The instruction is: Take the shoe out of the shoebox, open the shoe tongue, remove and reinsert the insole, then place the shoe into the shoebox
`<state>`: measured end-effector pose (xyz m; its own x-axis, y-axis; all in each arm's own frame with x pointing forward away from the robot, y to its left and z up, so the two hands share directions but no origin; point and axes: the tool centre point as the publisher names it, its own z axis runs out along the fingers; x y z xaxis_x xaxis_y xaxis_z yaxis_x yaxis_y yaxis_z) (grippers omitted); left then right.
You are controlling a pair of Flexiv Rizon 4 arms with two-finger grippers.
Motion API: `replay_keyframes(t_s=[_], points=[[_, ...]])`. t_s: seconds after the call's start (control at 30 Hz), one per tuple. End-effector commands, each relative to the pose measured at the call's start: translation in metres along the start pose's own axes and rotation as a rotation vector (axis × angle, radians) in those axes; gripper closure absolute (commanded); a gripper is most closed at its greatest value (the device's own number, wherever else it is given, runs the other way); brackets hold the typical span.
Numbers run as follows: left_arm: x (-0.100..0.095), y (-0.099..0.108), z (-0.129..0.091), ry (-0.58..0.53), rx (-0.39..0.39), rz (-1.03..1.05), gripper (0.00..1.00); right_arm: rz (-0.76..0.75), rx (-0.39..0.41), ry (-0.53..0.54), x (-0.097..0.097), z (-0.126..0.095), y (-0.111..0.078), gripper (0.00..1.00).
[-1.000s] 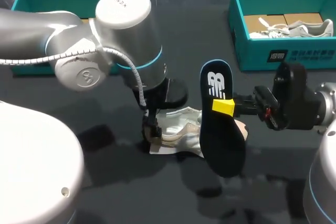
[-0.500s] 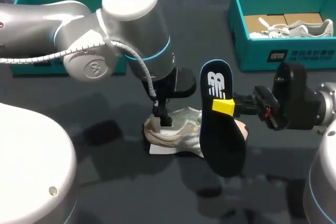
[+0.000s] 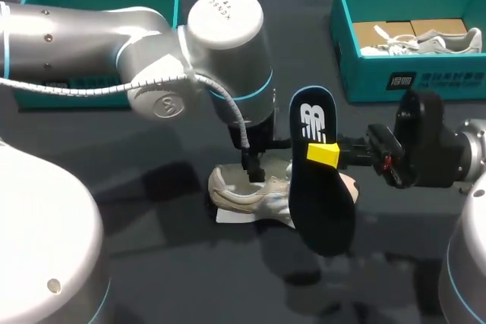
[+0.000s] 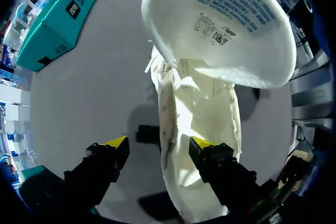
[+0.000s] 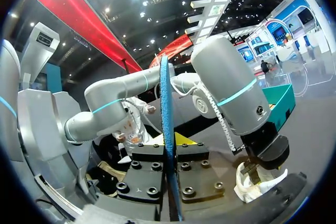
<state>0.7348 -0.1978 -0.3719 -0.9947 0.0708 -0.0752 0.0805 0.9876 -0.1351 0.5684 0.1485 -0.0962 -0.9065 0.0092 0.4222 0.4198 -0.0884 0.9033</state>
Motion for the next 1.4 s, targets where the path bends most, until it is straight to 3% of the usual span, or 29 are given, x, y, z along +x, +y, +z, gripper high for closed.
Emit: replay_keyframes(t_s=[0.03, 0.13, 0.3, 0.37, 0.4, 0.57, 0.9, 1.17, 1.23, 1.4], points=[[0.001, -0.007, 0.017, 0.005, -0.014, -0.001, 0.30, 0.000, -0.001, -0.006, 0.003, 0.001, -0.001, 1.00], [0.001, -0.008, 0.022, 0.006, -0.021, -0.006, 0.45, 0.000, -0.001, -0.006, 0.003, 0.001, -0.001, 1.00], [0.001, -0.008, 0.025, 0.000, -0.027, -0.012, 0.60, 0.000, -0.001, -0.006, 0.003, 0.001, -0.001, 1.00], [0.001, -0.008, 0.026, -0.002, -0.029, -0.014, 0.80, 0.000, -0.001, -0.006, 0.003, 0.001, -0.001, 1.00], [0.001, -0.008, 0.027, -0.002, -0.030, -0.014, 1.00, 0.000, -0.001, -0.006, 0.003, 0.001, -0.001, 1.00], [0.004, -0.007, 0.026, 0.001, -0.028, -0.007, 1.00, 0.000, -0.001, -0.006, 0.003, 0.001, -0.001, 1.00], [0.012, -0.003, 0.003, 0.014, -0.003, 0.049, 1.00, 0.000, -0.001, -0.006, 0.003, 0.001, -0.001, 1.00], [0.021, 0.001, -0.032, 0.062, 0.064, 0.282, 1.00, 0.000, -0.001, -0.006, 0.003, 0.001, -0.001, 1.00], [0.026, 0.003, -0.044, 0.006, 0.086, 0.400, 1.00, 0.000, -0.001, -0.006, 0.003, 0.001, -0.001, 1.00], [0.026, 0.003, -0.044, 0.006, 0.086, 0.400, 1.00, 0.000, -0.001, -0.006, 0.003, 0.001, -0.001, 1.00]])
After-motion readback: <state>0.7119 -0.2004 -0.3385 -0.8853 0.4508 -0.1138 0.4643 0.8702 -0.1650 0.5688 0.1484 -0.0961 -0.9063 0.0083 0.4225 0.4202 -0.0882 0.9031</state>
